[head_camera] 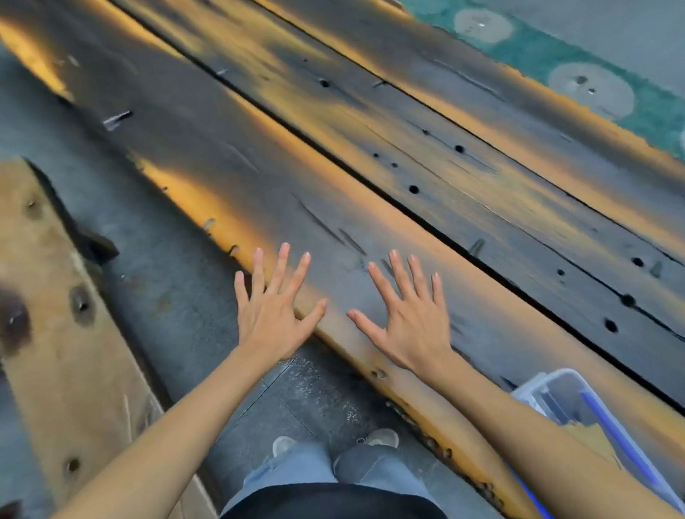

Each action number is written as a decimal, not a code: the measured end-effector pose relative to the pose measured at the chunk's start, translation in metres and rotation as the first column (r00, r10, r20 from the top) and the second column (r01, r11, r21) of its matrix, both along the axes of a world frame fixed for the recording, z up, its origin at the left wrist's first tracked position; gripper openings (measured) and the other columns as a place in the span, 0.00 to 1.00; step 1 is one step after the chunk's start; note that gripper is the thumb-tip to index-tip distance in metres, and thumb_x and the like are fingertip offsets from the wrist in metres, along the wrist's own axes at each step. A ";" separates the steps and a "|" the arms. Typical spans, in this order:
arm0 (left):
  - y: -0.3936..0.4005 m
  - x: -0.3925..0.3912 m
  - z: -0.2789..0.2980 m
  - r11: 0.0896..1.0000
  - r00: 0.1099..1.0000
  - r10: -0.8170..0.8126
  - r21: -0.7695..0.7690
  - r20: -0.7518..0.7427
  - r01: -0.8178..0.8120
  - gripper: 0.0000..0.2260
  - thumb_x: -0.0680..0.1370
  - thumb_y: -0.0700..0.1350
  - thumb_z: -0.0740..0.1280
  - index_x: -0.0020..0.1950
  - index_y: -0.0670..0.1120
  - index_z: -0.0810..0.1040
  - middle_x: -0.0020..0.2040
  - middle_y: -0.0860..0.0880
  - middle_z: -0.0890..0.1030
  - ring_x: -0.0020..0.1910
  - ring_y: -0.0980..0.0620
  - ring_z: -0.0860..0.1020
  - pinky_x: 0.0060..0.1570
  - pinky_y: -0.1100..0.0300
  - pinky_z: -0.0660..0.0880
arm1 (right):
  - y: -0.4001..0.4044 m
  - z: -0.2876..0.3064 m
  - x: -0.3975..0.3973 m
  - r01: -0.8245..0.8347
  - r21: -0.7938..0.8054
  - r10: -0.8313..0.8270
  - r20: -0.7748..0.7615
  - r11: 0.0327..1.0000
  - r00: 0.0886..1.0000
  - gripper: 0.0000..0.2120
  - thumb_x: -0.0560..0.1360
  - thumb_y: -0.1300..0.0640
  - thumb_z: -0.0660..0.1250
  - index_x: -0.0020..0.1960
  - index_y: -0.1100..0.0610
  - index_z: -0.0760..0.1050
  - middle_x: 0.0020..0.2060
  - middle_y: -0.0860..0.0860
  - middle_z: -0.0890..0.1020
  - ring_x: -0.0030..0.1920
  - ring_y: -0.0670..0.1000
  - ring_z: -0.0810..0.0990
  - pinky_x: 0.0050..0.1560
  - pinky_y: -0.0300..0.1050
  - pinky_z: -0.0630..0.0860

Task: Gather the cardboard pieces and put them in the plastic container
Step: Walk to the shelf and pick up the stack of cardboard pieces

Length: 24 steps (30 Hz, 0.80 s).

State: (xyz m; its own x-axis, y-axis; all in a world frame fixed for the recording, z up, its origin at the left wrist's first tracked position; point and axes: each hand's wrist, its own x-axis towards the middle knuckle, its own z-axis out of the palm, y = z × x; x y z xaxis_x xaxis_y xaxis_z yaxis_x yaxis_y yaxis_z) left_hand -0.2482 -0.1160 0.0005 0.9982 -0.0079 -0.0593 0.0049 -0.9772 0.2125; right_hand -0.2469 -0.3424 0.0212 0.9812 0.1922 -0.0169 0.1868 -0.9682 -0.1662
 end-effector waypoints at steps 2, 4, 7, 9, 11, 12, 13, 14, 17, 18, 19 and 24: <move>0.029 -0.011 0.004 0.997 0.997 0.075 0.007 0.008 -0.075 0.36 0.77 0.71 0.52 0.83 0.61 0.51 0.85 0.52 0.48 0.83 0.40 0.43 0.75 0.32 0.49 | 0.030 0.004 0.005 -0.073 -0.008 0.073 0.001 0.997 0.997 0.39 0.75 0.24 0.49 0.81 0.42 0.56 0.83 0.51 0.54 0.82 0.57 0.50 0.79 0.64 0.50; 0.054 -0.022 0.007 0.990 0.990 0.143 -0.004 0.015 -0.143 0.36 0.77 0.71 0.51 0.83 0.60 0.51 0.85 0.53 0.47 0.83 0.40 0.42 0.76 0.32 0.48 | 0.055 0.006 0.008 -0.139 -0.016 0.139 -0.002 0.990 0.990 0.39 0.75 0.24 0.48 0.81 0.42 0.55 0.83 0.50 0.53 0.82 0.56 0.49 0.79 0.64 0.50; 0.093 -0.043 0.011 0.967 0.967 0.254 -0.013 0.023 -0.254 0.35 0.77 0.71 0.51 0.83 0.61 0.50 0.85 0.53 0.45 0.83 0.41 0.40 0.76 0.33 0.46 | 0.101 0.012 0.011 -0.229 -0.014 0.229 0.001 0.973 0.973 0.39 0.75 0.24 0.46 0.81 0.41 0.55 0.83 0.50 0.54 0.82 0.56 0.49 0.79 0.64 0.49; 0.119 -0.058 0.015 0.946 0.946 0.324 -0.015 0.027 -0.324 0.36 0.77 0.71 0.50 0.83 0.61 0.49 0.85 0.53 0.45 0.83 0.42 0.39 0.77 0.34 0.45 | 0.133 0.015 0.012 -0.295 -0.011 0.295 0.014 0.956 0.955 0.39 0.75 0.24 0.47 0.81 0.41 0.56 0.83 0.50 0.54 0.82 0.56 0.51 0.79 0.64 0.50; 0.146 -0.074 0.019 0.918 0.918 0.396 -0.019 0.032 -0.395 0.36 0.76 0.71 0.50 0.83 0.62 0.49 0.85 0.54 0.44 0.83 0.42 0.39 0.77 0.34 0.44 | 0.167 0.018 0.011 -0.371 0.000 0.371 0.017 0.929 0.929 0.39 0.75 0.24 0.49 0.81 0.41 0.56 0.82 0.50 0.55 0.82 0.56 0.51 0.79 0.64 0.51; 0.156 -0.081 0.021 0.904 0.903 0.428 -0.021 0.030 -0.427 0.36 0.76 0.71 0.49 0.82 0.62 0.49 0.85 0.55 0.44 0.82 0.43 0.38 0.77 0.34 0.43 | 0.178 0.019 0.011 -0.400 0.003 0.400 0.018 0.916 0.916 0.39 0.75 0.24 0.49 0.81 0.41 0.56 0.83 0.50 0.55 0.82 0.56 0.51 0.79 0.64 0.50; 0.171 -0.093 0.023 0.878 0.878 0.478 -0.021 0.030 -0.478 0.36 0.76 0.71 0.49 0.82 0.62 0.48 0.84 0.55 0.43 0.82 0.43 0.37 0.77 0.35 0.43 | 0.198 0.022 0.010 -0.445 0.003 0.445 0.021 0.896 0.895 0.39 0.75 0.24 0.49 0.81 0.42 0.56 0.83 0.50 0.54 0.82 0.56 0.51 0.79 0.64 0.50; 0.180 -0.100 0.024 0.864 0.864 0.503 -0.022 0.025 -0.503 0.36 0.76 0.71 0.49 0.82 0.63 0.48 0.84 0.55 0.42 0.82 0.43 0.37 0.76 0.34 0.42 | 0.208 0.024 0.011 -0.466 0.003 0.466 0.023 0.885 0.884 0.40 0.75 0.24 0.48 0.82 0.41 0.55 0.83 0.50 0.53 0.82 0.56 0.50 0.79 0.63 0.48; 0.205 -0.125 0.027 0.805 0.805 0.593 -0.041 0.036 -0.592 0.35 0.77 0.70 0.52 0.82 0.63 0.48 0.84 0.55 0.42 0.82 0.43 0.37 0.76 0.33 0.42 | 0.244 0.031 0.009 -0.536 -0.004 0.536 0.014 0.844 0.844 0.41 0.74 0.24 0.45 0.82 0.40 0.51 0.83 0.49 0.50 0.83 0.55 0.47 0.79 0.62 0.46; 0.213 -0.134 0.029 0.780 0.779 0.626 -0.046 0.039 -0.624 0.35 0.78 0.70 0.53 0.82 0.62 0.48 0.84 0.55 0.42 0.82 0.43 0.37 0.76 0.33 0.42 | 0.256 0.034 0.007 -0.567 -0.004 0.567 0.018 0.823 0.823 0.41 0.74 0.24 0.44 0.82 0.40 0.50 0.83 0.49 0.50 0.83 0.54 0.47 0.79 0.62 0.46; 0.219 -0.142 0.031 0.757 0.756 0.653 -0.047 0.044 -0.651 0.35 0.77 0.70 0.53 0.82 0.62 0.48 0.84 0.55 0.42 0.82 0.42 0.37 0.76 0.33 0.43 | 0.266 0.037 0.005 -0.594 -0.002 0.594 0.019 0.804 0.804 0.41 0.73 0.24 0.44 0.82 0.40 0.50 0.83 0.49 0.50 0.83 0.54 0.47 0.79 0.61 0.47; 0.234 -0.190 0.035 0.603 0.601 0.798 -0.075 0.049 -0.794 0.35 0.77 0.70 0.49 0.83 0.61 0.47 0.85 0.53 0.42 0.82 0.41 0.37 0.76 0.32 0.42 | 0.316 0.043 -0.005 -0.742 0.020 0.741 0.019 0.671 0.671 0.40 0.75 0.25 0.46 0.82 0.41 0.50 0.83 0.48 0.50 0.83 0.54 0.46 0.80 0.61 0.48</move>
